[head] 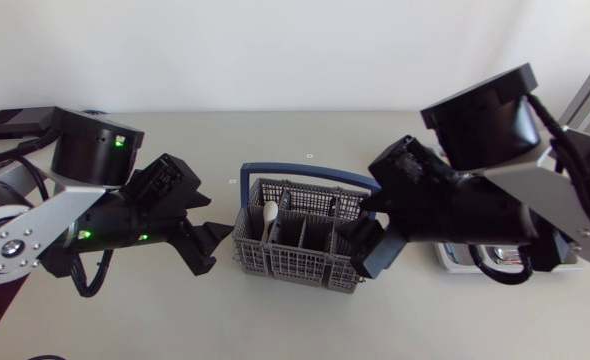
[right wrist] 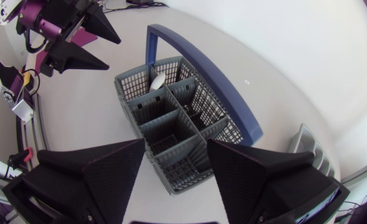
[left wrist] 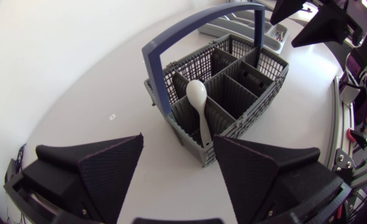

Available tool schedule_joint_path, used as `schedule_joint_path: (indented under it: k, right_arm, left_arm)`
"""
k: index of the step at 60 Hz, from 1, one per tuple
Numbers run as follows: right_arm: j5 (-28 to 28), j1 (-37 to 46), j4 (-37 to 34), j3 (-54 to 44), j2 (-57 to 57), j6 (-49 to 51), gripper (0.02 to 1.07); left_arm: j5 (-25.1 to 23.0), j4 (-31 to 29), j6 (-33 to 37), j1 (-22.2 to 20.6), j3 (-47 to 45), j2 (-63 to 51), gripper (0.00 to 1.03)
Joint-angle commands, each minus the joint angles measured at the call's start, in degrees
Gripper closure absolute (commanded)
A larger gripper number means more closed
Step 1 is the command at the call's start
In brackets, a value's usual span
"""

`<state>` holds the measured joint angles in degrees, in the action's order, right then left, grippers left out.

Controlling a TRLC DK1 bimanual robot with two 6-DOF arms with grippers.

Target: Sort the cutlery from the basket into the organizer compartments.

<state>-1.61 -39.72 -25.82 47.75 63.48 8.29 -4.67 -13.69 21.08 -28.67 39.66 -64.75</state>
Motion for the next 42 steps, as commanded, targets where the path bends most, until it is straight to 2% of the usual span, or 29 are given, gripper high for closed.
schedule_joint_path:
  k: [1, 14, 20, 28, 32, 42]
  right_arm:
    - [0.46, -2.37, 1.48, 1.82, 2.61, -3.99, 0.34]
    - [0.82, -6.68, 4.47, 5.25, 9.38, -9.00, 0.34]
    - [0.90, -7.03, 4.73, 6.04, 11.40, -8.82, 0.34]
    - [-0.15, -6.42, 3.76, 4.37, 10.61, -8.03, 0.35]
    - [-1.65, -5.80, 3.59, 2.18, 8.50, -7.06, 0.45]
    - [-4.11, -5.19, 1.21, -2.66, 2.52, -5.13, 0.62]
  left_arm:
    - [-0.69, 0.60, 0.89, 1.07, -1.69, 0.77, 0.26]
    - [-1.49, 0.86, 0.89, 2.47, -2.39, 0.77, 0.26]
    - [-3.86, 1.13, 0.89, 2.39, -3.18, 1.29, 0.26]
    - [-3.95, 1.74, 0.89, 2.47, -3.18, 1.12, 0.26]
    - [-4.03, 2.00, 1.07, 2.74, -3.10, 0.59, 0.26]
    - [-4.83, 2.36, 0.98, 2.12, -2.66, -0.82, 0.26]
